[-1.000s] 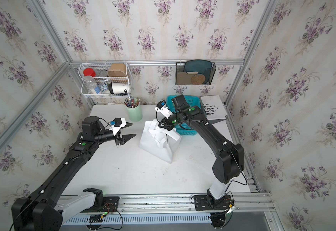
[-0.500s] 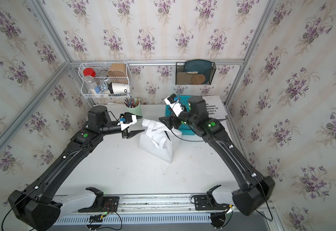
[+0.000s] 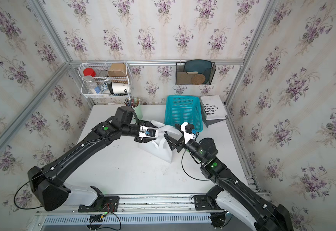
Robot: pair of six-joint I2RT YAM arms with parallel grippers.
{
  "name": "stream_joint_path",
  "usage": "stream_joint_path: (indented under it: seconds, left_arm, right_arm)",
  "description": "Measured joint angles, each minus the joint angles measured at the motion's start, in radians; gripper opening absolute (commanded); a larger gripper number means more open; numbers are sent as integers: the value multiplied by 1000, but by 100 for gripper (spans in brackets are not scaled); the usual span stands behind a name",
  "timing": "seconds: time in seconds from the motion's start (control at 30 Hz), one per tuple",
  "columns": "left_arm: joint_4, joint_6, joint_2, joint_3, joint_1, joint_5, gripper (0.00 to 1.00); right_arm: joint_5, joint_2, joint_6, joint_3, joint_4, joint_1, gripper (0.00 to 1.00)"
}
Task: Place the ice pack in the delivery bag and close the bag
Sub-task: Seal the delivery bag at the center of the board.
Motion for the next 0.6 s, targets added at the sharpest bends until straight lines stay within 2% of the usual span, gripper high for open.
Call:
stream_joint_path:
  seconds: [0.13,0.2,0.33,0.43,0.6]
  left_arm:
    - [74,9,57,-2,-32,-53,29]
    - [119,7,77,-3,-43,-84,23]
    - [193,-6,97,-3,-65,-129,23]
    - [243,-16,96,-13,-87,-157,34]
    - [293,-44,64,-66,-97,-176,35]
  right_arm:
    - [29,-72,10,-23,0,5,84]
    - [48,-117,25,-42,-25,8,83]
    - [68,-219,51,-88,-103,10,82]
    - [68,-283,82,-131,-151,10,81]
    - [60,-290,118,-202,-208,11,79]
